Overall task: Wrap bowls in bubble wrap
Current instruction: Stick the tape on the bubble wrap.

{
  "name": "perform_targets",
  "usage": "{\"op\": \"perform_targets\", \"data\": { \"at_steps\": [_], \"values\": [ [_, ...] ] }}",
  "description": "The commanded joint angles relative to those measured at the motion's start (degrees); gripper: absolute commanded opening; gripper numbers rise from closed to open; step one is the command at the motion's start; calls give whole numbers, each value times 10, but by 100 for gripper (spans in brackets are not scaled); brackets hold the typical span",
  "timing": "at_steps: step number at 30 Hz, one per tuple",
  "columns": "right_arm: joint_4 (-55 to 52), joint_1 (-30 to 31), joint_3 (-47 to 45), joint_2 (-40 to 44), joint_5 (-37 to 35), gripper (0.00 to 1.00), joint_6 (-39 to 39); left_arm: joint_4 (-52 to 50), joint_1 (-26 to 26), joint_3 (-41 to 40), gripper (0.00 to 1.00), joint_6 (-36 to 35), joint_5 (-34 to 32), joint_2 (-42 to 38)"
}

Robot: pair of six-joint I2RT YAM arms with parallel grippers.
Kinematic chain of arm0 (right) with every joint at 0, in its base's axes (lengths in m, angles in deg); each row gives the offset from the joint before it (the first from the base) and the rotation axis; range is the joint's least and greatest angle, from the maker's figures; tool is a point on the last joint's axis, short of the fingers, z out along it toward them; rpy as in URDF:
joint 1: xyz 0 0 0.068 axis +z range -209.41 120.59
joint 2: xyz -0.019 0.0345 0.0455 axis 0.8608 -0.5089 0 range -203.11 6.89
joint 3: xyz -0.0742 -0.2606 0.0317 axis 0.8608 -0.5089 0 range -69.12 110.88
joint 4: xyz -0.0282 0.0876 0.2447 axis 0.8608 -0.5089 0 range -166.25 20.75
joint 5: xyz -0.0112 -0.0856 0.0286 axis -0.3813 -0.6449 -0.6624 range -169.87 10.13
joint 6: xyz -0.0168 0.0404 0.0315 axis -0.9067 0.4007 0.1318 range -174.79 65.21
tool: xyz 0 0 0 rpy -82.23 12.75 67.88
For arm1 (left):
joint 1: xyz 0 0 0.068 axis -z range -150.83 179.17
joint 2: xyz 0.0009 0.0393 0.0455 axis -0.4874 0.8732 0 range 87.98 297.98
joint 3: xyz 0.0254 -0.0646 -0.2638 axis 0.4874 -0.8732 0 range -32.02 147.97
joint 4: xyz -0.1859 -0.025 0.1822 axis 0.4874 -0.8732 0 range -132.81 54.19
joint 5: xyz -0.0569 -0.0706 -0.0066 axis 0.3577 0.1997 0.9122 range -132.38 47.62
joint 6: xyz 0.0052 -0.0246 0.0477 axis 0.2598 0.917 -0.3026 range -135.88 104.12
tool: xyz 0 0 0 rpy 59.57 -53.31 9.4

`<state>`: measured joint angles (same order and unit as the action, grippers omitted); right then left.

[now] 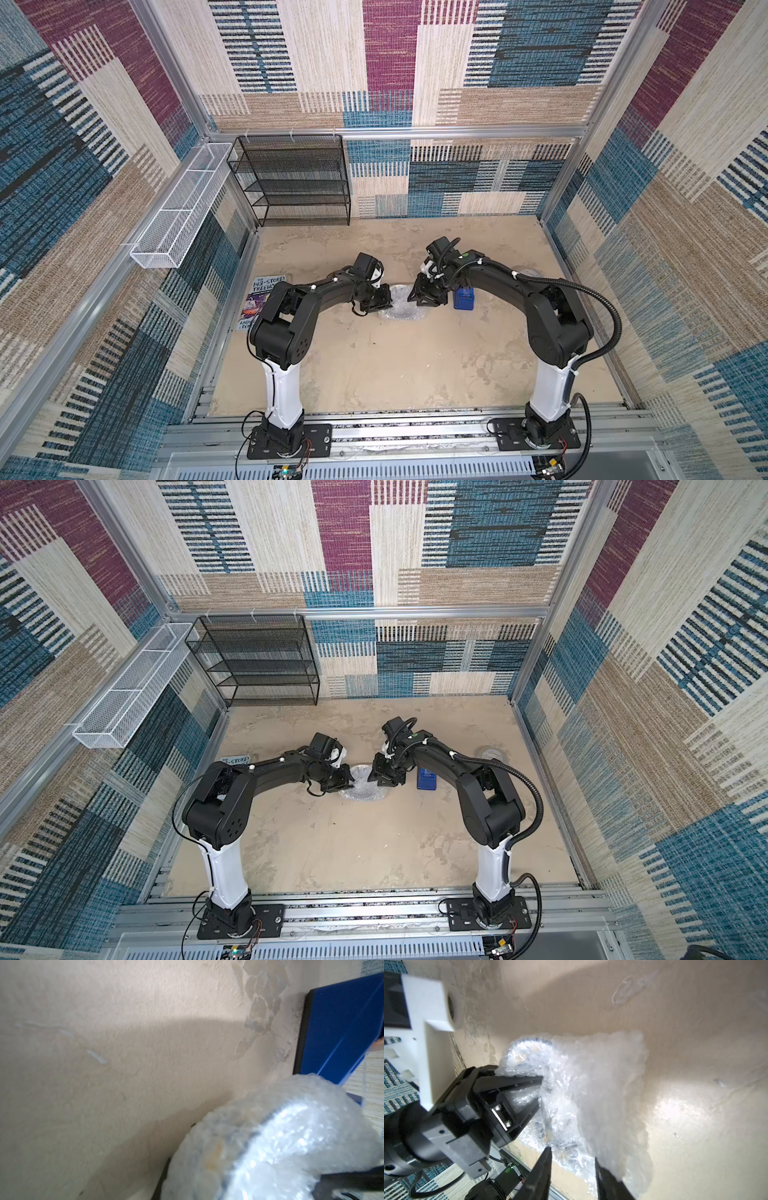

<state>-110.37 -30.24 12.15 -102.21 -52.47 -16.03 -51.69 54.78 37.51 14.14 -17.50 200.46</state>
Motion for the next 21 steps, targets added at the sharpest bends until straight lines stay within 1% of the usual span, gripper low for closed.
{"op": "perform_targets", "data": {
  "at_steps": [1, 6, 9, 14, 16, 18, 21],
  "values": [
    [-28, 0, 2, 8, -29, 39, -12, -30, -1, -2, 0, -11, -34, 4],
    [-39, 0, 14, 24, -50, 39, -16, -31, -2, -2, 0, -11, -35, 4],
    [-67, 0, 34, 22, -60, 40, -25, -30, -2, 0, 0, -10, -32, 7],
    [-91, 0, 62, 34, -108, 40, -37, -30, 0, 0, 0, -10, -31, 8],
    [-86, 1, 79, 37, -105, 39, -35, -30, 1, 1, 0, -10, -32, 6],
    [-59, 5, 89, 44, -84, 36, -38, -30, 1, 1, 0, -10, -33, 6],
    [5, 5, 85, 42, -19, 30, -37, -30, 1, 2, 0, -10, -34, 7]
  ]
}}
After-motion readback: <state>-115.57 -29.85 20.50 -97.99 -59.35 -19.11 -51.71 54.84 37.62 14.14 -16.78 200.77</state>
